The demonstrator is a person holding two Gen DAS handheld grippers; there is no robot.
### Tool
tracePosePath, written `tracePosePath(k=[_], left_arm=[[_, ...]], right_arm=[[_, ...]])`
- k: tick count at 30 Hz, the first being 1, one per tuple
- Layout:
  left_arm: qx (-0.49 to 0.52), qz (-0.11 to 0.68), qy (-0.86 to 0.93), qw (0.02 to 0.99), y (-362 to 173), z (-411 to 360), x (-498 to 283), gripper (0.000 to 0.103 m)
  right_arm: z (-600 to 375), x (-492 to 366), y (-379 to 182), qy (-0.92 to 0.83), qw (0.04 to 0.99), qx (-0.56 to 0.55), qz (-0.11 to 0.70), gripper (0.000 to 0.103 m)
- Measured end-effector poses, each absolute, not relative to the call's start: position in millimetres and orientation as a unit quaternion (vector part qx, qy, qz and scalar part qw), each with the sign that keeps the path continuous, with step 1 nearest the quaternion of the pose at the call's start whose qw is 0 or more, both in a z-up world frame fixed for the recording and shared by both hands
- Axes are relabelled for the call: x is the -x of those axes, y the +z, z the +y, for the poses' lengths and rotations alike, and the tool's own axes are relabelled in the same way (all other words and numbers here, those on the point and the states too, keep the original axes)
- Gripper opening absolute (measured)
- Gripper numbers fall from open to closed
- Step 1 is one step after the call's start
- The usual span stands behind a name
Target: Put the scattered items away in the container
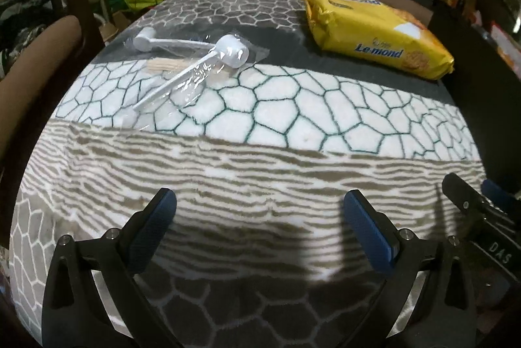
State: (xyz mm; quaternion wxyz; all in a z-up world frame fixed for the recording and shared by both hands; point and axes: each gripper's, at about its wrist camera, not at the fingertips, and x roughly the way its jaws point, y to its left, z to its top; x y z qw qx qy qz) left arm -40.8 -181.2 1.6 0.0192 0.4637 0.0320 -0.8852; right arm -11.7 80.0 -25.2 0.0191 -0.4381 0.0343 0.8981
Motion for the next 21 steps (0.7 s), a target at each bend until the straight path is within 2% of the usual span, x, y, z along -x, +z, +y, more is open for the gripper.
tracePosePath(k=[5, 21], left_arm=[[-0.468, 0.016, -0.883, 0.024, -1.2, -177.7, 42.2, 0.103], [-0.468, 0.015, -0.883, 0.026, -1.4, -177.3, 41.6, 0.103]], right_arm=[[74.9, 14.0, -29.0, 0.892, 0.03, 0.451, 0.009, 0.103], [77.9, 13.0, -28.6, 0.892, 0.031, 0.451, 0.01, 0.103]])
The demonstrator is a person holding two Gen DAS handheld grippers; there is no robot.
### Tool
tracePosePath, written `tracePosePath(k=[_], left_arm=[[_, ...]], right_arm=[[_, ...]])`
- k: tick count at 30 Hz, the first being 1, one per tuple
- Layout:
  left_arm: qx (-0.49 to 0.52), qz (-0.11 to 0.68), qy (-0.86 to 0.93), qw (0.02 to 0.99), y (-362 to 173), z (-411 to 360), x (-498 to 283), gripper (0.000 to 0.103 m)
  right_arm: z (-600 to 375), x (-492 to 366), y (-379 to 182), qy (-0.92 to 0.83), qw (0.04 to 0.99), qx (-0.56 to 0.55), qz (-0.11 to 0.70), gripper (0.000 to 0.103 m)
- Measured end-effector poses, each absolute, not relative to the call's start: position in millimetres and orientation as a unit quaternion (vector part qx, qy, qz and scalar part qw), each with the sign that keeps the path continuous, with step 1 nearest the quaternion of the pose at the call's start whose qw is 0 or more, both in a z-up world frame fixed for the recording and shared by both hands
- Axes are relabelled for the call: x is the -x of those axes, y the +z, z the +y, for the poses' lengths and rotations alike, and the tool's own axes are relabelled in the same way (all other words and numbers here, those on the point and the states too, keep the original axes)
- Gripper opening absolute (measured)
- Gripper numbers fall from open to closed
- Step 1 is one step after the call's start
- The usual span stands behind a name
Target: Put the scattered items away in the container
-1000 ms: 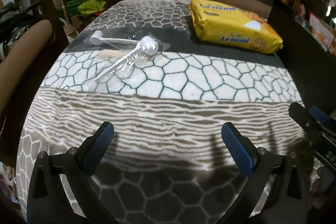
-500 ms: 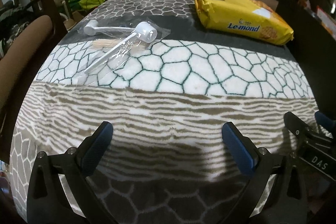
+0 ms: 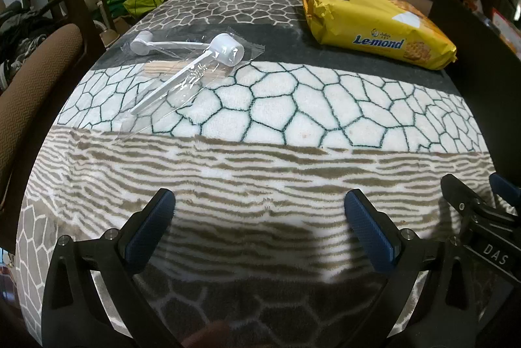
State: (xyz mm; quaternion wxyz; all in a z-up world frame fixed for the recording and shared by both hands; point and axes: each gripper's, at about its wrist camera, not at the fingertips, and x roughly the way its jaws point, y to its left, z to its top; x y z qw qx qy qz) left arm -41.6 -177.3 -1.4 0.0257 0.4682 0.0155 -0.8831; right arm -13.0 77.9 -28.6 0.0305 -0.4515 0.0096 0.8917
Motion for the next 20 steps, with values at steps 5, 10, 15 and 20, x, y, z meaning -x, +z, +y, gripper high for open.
tracePosePath(k=[5, 10, 15, 20], left_arm=[[-0.468, 0.015, -0.883, 0.026, -1.3, -177.4, 41.4, 0.103], [-0.468, 0.015, -0.883, 0.026, -1.4, -177.5, 41.1, 0.103], [-0.468, 0.015, -0.883, 0.026, -0.9, -177.5, 41.2, 0.103], [-0.468, 0.015, -0.883, 0.026, -0.9, -177.3, 41.0, 0.103]], right_arm=[[78.7, 12.5, -28.5, 0.892, 0.031, 0.451, 0.009, 0.103], [78.3, 12.6, -28.5, 0.892, 0.031, 0.451, 0.009, 0.103], [78.4, 12.5, -28.5, 0.892, 0.031, 0.452, 0.009, 0.103], [79.0, 12.3, -28.4, 0.892, 0.031, 0.452, 0.009, 0.103]])
